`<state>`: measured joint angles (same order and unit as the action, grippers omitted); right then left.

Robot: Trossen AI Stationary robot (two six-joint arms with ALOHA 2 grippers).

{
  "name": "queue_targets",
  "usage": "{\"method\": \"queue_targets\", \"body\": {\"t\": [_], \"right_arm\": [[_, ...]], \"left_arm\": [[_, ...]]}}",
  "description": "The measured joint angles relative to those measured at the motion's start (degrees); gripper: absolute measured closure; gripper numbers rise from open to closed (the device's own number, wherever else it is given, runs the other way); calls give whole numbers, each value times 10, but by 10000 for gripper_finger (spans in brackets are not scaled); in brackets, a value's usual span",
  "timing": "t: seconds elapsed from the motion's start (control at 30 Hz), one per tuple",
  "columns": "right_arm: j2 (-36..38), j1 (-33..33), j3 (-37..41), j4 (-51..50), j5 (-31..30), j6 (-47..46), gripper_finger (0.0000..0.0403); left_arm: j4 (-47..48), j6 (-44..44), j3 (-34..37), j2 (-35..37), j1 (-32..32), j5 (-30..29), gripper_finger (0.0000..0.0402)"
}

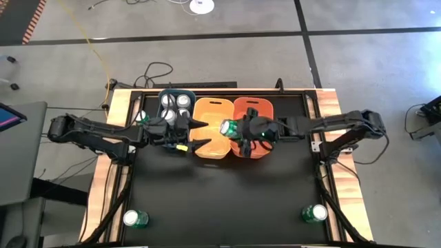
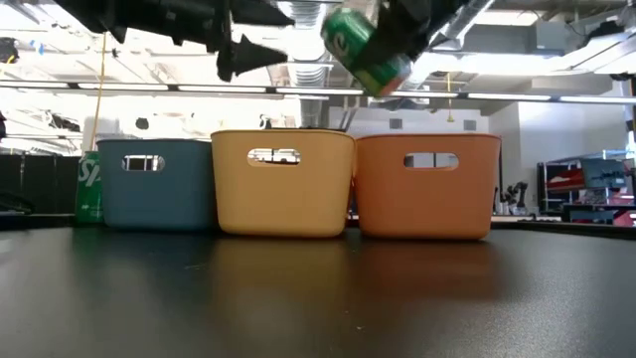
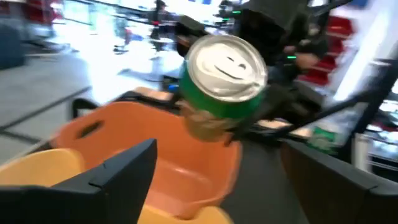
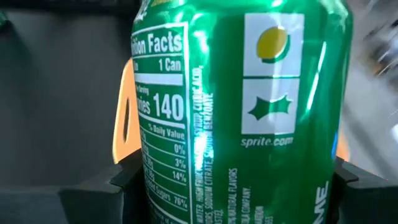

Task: Sort soda cans
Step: Put the green soda can into the yellow bin

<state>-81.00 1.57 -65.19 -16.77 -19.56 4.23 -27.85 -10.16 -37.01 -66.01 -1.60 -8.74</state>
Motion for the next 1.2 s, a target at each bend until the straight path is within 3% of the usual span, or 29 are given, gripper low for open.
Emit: {"method": "queue_targets", "body": {"t": [0.23, 0.93, 1.2], "right_arm": [[-4, 29, 0, 78, -18, 25, 103], [-4, 28, -1, 115, -11, 1, 99], [-4, 23, -1, 117, -9, -27, 98]], "left_arm": [[-3, -1, 0, 0, 28, 10, 34], [-43, 66, 0, 0, 48, 8, 33], [-177, 87, 0, -35, 41, -2, 33]]}}
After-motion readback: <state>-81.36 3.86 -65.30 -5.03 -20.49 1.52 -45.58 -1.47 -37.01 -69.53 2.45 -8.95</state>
